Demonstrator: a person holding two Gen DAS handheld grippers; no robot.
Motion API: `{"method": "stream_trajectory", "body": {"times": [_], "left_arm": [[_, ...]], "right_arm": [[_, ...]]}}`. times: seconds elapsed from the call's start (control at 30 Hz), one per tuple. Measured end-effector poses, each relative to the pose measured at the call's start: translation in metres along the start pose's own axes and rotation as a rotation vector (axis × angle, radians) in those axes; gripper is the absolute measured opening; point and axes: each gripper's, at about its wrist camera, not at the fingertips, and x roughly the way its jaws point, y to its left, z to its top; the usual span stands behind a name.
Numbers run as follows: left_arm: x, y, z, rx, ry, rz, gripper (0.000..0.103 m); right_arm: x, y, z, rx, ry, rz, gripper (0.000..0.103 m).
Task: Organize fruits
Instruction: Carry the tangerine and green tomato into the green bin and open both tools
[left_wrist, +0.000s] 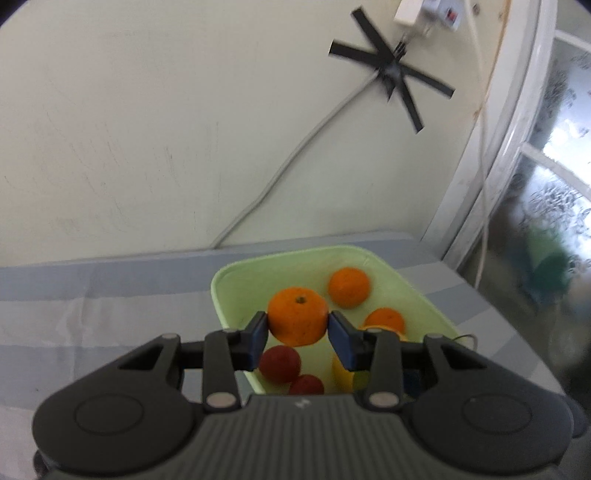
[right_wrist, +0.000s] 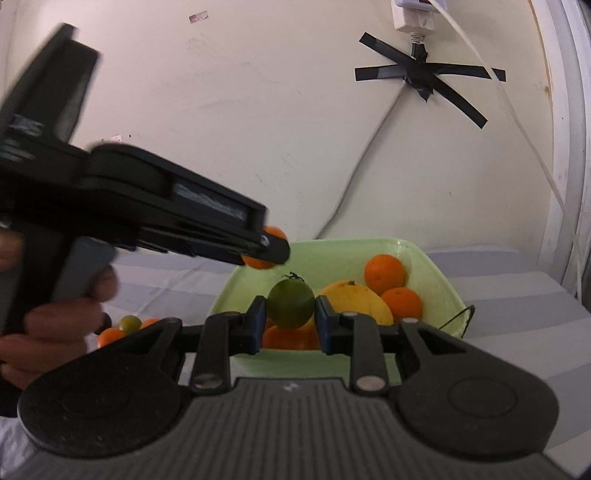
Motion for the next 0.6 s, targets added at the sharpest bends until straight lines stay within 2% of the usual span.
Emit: {"method": "stream_trajectory", "body": {"times": [0.07,0.1,0.23,0.43,0.6], "left_arm": [[0.006,0.001,-0.002,-0.002,0.018,0.013,0.037],[0.006,0.002,-0.002,-0.006,0.022,0.013,0.037],[-0.007,0.003,0.001,-0.014,0.002,0.002,0.037],[-0.057,0.003,0.021,-0.006,-0.097,-0.023,0.042],[-0.059,-0.012,0.026,0.028,-0.099,-0.006,0.042]], "right_arm": [[0.000,0.001,0.001,-0.014,-0.014,-0.014,0.036],[0.000,0.001,0.000,-0.019,-0.023,-0.024,0.042],[-0.008,-0.002,0.001,-0.012,-0.067,-0.036,0.043],[-0.023,-0.005,-0.002,0.023,-0.140,-0.040,0.042],[-0.034,-0.006,-0.002,0.060,-0.197,-0.055,0.042]]}}
